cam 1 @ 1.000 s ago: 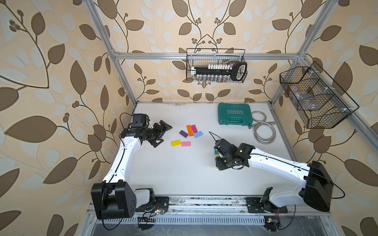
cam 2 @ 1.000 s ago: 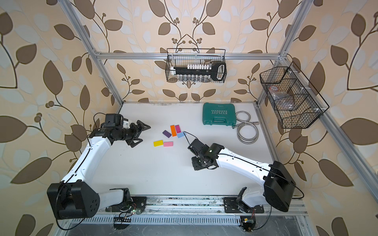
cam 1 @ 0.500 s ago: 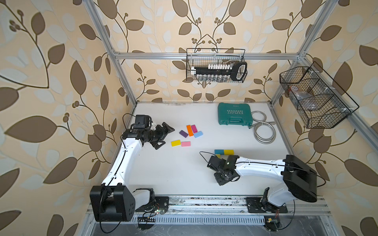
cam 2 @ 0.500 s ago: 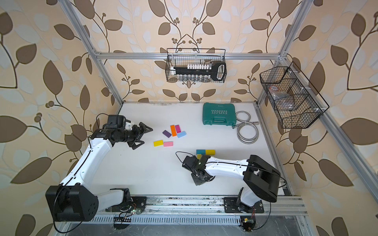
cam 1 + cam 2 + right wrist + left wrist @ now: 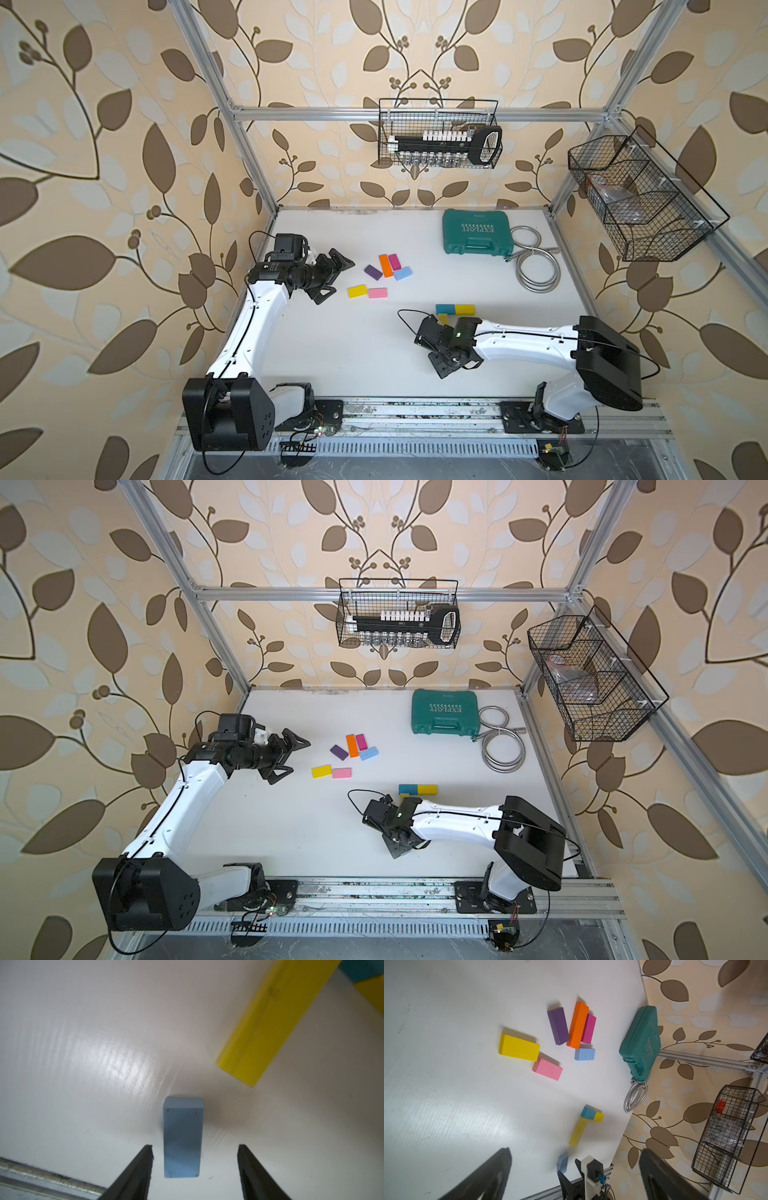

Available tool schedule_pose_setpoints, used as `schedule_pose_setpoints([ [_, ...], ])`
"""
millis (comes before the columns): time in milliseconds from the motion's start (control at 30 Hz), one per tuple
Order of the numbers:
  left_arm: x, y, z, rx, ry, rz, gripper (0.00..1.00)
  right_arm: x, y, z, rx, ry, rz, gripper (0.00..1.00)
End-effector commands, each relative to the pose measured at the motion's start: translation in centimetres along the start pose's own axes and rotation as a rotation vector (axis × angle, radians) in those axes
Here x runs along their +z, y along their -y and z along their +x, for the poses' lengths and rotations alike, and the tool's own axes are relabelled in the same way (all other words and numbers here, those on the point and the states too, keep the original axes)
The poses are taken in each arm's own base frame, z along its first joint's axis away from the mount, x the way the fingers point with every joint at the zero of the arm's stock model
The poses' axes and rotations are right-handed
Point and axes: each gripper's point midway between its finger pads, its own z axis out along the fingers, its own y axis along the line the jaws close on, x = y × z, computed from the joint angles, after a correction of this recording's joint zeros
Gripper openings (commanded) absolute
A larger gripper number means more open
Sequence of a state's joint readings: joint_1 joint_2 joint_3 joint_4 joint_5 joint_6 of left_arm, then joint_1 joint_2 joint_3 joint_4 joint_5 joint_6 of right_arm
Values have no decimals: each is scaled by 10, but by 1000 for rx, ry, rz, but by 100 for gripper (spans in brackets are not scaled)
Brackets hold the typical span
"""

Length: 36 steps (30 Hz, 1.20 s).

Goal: Assemble the letter c with building blocks
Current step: Assemble the building block at the center of the board.

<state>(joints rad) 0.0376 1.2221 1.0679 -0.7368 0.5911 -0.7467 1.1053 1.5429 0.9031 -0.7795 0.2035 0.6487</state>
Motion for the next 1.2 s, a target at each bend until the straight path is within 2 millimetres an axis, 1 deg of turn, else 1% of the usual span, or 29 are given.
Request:
schedule_pose_setpoints([
  [0,-10,14,-2,24,35,25,99,-2,14,8,11,-1,53,64],
  [167,-9,11,0,18,32,21,99,-5,5,5,10,6,24,64],
  [267,-9,11,0,18,36,21,99,-2,0,8,-4,-4,26,64],
  [367,-10,12,-1,18,40,23,99,4,1,15,-11,-23,51,65],
  [500,-10,13,0,21,40,24,99,7,9,22,-3,-33,74,65],
  [567,-10,13,0,20,41,23,99,6,13,24,-2,-30,90,67],
  [733,-8,12,1,19,39,21,99,8,23,26,-3,-35,130,68],
  [967,-9,12,2,20,43,20,99,12,34,25,33,-43,134,67],
  [1167,-8,12,2,20,43,20,99,12,44,19,91,-35,105,67],
])
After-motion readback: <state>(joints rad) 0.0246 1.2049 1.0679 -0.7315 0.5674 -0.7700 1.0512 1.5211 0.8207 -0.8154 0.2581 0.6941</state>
